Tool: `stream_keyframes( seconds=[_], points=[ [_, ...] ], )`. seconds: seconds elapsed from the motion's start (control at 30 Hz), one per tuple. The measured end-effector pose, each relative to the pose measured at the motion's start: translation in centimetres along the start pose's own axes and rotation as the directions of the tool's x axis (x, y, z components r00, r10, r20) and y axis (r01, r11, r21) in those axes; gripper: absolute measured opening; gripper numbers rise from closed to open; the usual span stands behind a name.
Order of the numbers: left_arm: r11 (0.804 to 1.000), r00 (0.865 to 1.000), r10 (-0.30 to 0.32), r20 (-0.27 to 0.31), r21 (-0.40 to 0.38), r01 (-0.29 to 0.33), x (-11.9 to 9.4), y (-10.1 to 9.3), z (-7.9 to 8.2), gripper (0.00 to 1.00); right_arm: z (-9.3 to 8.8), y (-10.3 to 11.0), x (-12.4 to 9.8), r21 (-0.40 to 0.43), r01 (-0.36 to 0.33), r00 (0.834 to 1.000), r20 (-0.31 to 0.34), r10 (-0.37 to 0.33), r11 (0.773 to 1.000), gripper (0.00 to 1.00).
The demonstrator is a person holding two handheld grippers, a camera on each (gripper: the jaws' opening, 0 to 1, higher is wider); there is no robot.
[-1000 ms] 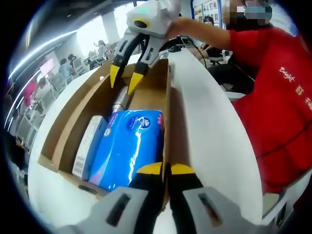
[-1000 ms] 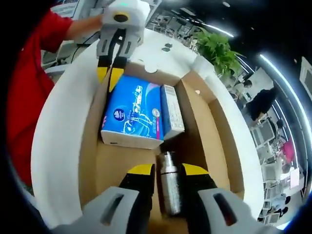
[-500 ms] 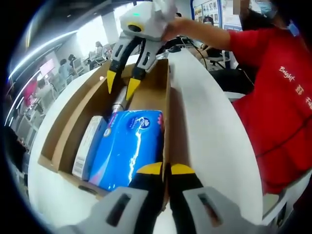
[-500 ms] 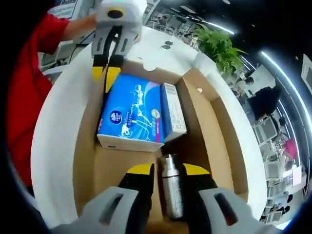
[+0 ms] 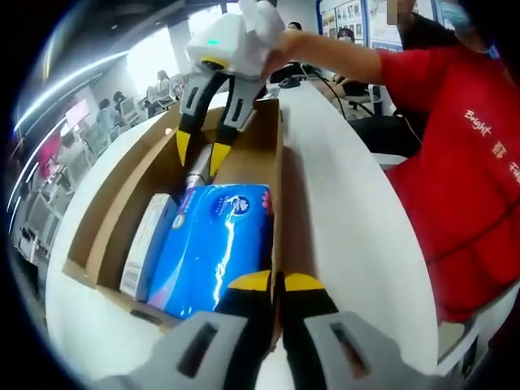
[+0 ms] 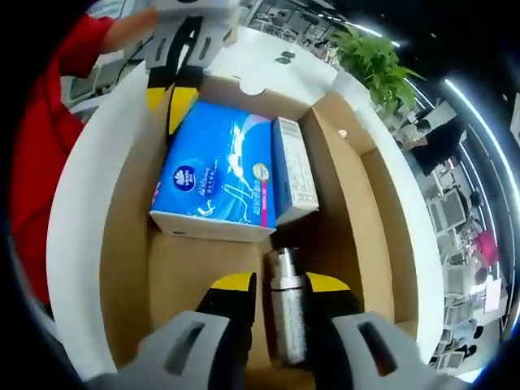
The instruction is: Operate the shoe box by opening the lid, removing the specified soft item, and placing it in the target area until the item is outside and the box remains undamaged.
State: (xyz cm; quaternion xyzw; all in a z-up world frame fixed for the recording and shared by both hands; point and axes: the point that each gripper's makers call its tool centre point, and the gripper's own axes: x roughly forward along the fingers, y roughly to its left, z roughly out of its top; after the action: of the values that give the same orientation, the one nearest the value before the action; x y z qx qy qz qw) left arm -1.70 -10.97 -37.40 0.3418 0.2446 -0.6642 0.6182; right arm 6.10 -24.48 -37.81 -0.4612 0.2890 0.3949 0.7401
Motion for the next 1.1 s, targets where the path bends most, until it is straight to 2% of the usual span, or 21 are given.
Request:
stream_keyframes(
  seconds=[0.2,0.23,0.4,0.53,0.57,0.63,0.67,0.73,0.8,0.83,0.9,0.97,1.03,1.1],
  points=[
    [1.0,1.0,0.002,0.005,0.002,-0.002,0.2,0.3,-0.3,0.02,-0.6,-0.3,0.4,0.014,0.005,1.0,-0.008,-0.005,1.0,0.22],
    [1.0,1.0,0.002,0.002,0.001,-0.002,0.0,-0.1,0.1,0.02,-0.8,-0.3,0.5,0.005,0.005,1.0,-0.017,-0.005,1.0,0.23],
    [1.0,1.0,0.014,0.006,0.006,-0.014,0.2,0.2,-0.2,0.02,-1.0,-0.1,1.1,-0.046,0.002,0.999,-0.047,-0.004,0.999,0.23],
    [1.0,1.0,0.006,0.003,0.0,-0.006,0.1,0.0,0.2,0.02,-2.3,-1.1,2.6,-0.107,0.022,0.991,-0.132,-0.036,0.994,0.22],
    [1.0,1.0,0.004,0.0,-0.001,-0.004,0.0,-0.1,0.3,0.02,-1.9,-1.3,2.9,-0.116,0.026,0.991,-0.13,-0.042,0.993,0.22],
    [1.0,1.0,0.005,0.001,-0.003,-0.005,0.2,0.2,-0.1,0.02,-2.0,-1.3,3.4,-0.116,0.016,0.988,-0.154,-0.034,0.993,0.23],
    [1.0,1.0,0.008,0.004,-0.001,-0.008,0.3,0.4,-0.2,0.02,-2.3,-0.8,3.7,-0.137,-0.021,0.984,-0.179,-0.004,0.99,0.23],
    [1.0,1.0,0.012,0.007,-0.001,-0.012,0.1,0.3,0.0,0.02,-2.0,-1.3,4.1,-0.164,-0.022,0.985,-0.172,-0.006,0.986,0.21],
    [1.0,1.0,0.015,0.003,-0.008,-0.015,0.1,0.1,0.3,0.02,-1.6,-1.5,4.0,-0.143,-0.028,0.984,-0.18,0.002,0.989,0.21],
    [1.0,1.0,0.017,-0.001,-0.009,-0.017,0.3,0.5,-0.1,0.02,-1.7,-1.5,4.3,-0.156,-0.044,0.981,-0.196,0.012,0.987,0.21],
    [1.0,1.0,0.012,0.004,-0.014,-0.012,0.0,0.1,0.2,0.02,-2.1,-1.3,4.4,-0.225,-0.111,0.967,-0.25,0.053,0.968,0.21],
    [1.0,1.0,0.011,0.003,-0.014,-0.011,0.3,0.5,-0.2,0.02,-2.1,-1.3,4.4,-0.2,-0.132,0.957,-0.28,0.072,0.971,0.21],
    [1.0,1.0,0.011,0.001,-0.014,-0.011,0.3,0.6,-0.3,0.02,-2.2,-1.0,4.3,-0.189,-0.203,0.93,-0.346,0.128,0.961,0.21],
    [1.0,1.0,0.011,0.003,-0.013,-0.011,0.3,0.5,-0.2,0.02,-2.1,-0.8,4.4,-0.144,-0.242,0.915,-0.364,0.176,0.96,0.21]
  ],
)
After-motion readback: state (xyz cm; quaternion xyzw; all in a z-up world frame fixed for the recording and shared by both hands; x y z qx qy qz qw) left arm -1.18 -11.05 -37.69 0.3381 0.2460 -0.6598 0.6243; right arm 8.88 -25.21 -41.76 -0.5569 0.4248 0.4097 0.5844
